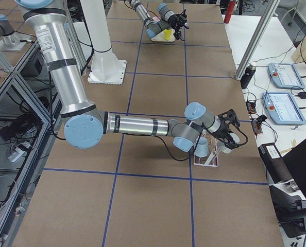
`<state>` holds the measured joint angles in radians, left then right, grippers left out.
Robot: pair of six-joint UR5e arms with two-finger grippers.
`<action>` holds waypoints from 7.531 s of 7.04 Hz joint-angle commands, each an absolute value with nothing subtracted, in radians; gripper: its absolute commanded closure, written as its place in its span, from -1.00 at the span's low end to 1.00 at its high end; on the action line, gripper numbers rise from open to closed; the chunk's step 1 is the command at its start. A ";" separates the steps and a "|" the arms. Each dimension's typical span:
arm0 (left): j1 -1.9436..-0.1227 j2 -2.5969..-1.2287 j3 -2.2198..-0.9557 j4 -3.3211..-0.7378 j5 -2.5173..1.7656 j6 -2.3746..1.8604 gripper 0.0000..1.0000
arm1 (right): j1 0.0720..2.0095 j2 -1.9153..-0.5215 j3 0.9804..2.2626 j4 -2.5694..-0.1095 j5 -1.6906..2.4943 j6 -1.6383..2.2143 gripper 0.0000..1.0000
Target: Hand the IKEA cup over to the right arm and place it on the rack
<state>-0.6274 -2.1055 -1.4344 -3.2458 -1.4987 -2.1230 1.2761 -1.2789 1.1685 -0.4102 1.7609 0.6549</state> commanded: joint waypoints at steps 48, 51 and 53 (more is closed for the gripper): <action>-0.965 -1.548 -1.658 -2.413 -2.211 -0.707 -0.58 | 0.930 -1.190 1.655 -0.460 1.871 1.649 -0.98; -0.948 -1.549 -1.644 -2.413 -2.189 -0.709 -0.33 | 0.930 -1.190 1.657 -0.459 1.871 1.651 -0.98; -0.943 -1.549 -1.646 -2.413 -2.189 -0.709 -0.33 | 0.930 -1.190 1.657 -0.459 1.871 1.651 -0.98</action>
<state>-0.9469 -1.5489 -1.6459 -2.4130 -2.1894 -0.7087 0.9296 -1.1903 1.6565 -0.4587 1.8715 1.6505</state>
